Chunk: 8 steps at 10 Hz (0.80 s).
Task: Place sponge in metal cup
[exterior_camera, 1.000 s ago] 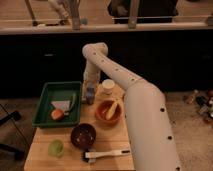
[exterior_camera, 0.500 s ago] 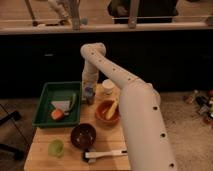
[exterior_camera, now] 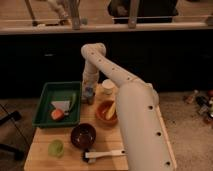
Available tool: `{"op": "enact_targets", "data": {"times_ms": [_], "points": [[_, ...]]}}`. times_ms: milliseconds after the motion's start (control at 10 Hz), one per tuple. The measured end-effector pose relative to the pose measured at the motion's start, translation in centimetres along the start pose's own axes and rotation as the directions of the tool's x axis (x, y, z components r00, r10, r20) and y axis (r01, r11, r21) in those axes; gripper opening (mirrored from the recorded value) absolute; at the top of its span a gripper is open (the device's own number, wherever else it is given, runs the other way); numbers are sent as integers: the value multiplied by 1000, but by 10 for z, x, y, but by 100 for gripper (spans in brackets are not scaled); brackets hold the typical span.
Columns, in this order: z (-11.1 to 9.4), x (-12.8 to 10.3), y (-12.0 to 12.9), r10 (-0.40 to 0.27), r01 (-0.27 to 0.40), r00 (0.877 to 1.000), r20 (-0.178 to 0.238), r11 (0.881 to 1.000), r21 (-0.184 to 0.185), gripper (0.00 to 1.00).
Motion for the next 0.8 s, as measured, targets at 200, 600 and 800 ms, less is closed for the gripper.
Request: {"op": "enact_targets", "data": {"times_ms": [200,600,800], "points": [[2,0,0,4,-4,1000,7,1000,0,80],[3,1,-2,4,-4,1000,11,1000,0,80],[2,1,-4,3,-3,1000,7,1000,1,80]]}}
